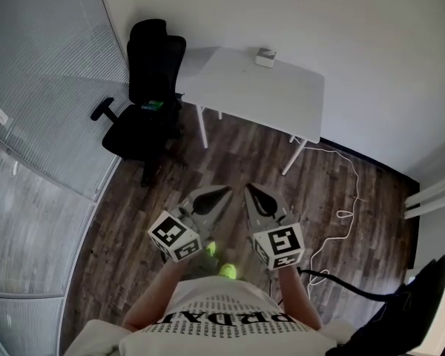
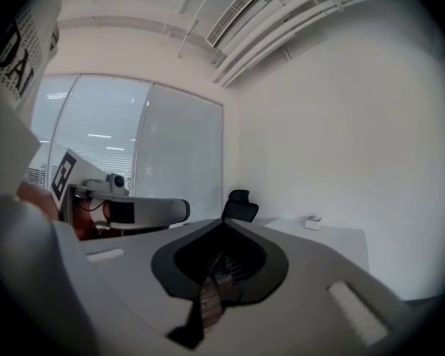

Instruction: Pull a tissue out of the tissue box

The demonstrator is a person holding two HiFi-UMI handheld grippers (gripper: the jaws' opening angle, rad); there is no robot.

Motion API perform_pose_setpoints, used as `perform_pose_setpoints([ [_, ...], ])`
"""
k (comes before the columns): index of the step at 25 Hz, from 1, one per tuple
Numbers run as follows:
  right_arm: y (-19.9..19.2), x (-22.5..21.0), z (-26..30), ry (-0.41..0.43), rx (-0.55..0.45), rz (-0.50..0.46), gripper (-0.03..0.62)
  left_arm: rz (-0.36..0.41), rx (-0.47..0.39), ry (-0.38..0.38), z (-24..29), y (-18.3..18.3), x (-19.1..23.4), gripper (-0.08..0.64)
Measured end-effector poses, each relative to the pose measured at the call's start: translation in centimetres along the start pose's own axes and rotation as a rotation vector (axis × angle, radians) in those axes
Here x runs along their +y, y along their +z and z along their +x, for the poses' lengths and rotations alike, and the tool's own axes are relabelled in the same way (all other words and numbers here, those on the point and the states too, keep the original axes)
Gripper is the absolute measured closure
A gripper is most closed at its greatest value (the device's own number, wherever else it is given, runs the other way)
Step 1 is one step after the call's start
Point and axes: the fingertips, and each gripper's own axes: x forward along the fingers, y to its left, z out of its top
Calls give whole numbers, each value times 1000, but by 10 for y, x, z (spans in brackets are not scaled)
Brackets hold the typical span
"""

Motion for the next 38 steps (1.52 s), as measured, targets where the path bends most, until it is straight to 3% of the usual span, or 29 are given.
perform_pose_setpoints([
  [13,15,-25,70,-59,5,-3,583,1,-23,-91,30,17,71,569],
  [28,30,-44,162,-108,16,-8,583,-11,-30,-140,53,46,167,569],
  [38,29,-73,186,-180,33,-16,583,-22,-13,-176,65,41,196,569],
])
